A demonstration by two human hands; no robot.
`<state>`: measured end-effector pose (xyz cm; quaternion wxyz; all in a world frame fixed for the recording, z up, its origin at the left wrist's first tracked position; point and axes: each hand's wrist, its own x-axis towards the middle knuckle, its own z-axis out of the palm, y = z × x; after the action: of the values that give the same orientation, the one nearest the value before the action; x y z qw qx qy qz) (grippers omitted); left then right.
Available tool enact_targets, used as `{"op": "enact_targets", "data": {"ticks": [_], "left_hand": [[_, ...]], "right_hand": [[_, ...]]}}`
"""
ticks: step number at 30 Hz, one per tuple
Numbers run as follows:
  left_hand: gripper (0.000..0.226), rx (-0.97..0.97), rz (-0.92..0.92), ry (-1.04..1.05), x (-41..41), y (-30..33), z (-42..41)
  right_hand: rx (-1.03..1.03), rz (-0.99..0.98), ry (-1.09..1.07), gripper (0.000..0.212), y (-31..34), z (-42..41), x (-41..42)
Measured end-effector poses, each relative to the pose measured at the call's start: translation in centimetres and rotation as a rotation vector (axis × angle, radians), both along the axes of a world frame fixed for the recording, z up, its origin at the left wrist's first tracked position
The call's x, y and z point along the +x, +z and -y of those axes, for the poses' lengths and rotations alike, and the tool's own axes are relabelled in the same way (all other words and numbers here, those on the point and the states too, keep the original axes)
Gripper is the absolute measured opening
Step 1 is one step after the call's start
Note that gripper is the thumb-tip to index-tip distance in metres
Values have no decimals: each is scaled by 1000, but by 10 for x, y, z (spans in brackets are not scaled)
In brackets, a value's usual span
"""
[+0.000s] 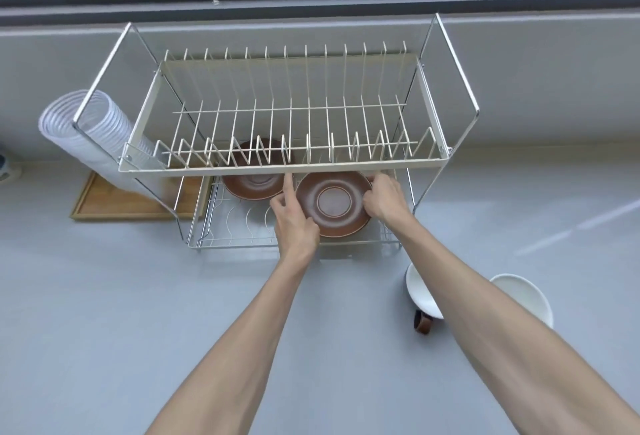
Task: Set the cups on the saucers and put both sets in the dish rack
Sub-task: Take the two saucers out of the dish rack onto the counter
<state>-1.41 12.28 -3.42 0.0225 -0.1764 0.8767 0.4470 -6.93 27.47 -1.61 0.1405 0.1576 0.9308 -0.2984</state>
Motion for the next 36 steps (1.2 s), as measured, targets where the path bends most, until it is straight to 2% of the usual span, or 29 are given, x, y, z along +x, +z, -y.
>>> {"op": "enact_targets", "data": {"ticks": [4, 9, 18, 24, 36], "left_hand": [[85, 44, -23, 34, 16, 12, 2], [72, 124, -36, 99, 44, 22, 10], [59, 478, 55, 261, 100, 33, 25], [49, 505, 77, 234, 149, 32, 28], [47, 478, 205, 66, 213, 11, 22]], "right_hand": [[-42, -30, -16, 46, 8, 4, 21], [-49, -64, -33, 45, 15, 7, 55], [-137, -85, -62, 46, 22, 9, 126], [-223, -62, -112, 46, 13, 4, 183], [-383, -10, -280, 33, -23, -20, 288]]}}
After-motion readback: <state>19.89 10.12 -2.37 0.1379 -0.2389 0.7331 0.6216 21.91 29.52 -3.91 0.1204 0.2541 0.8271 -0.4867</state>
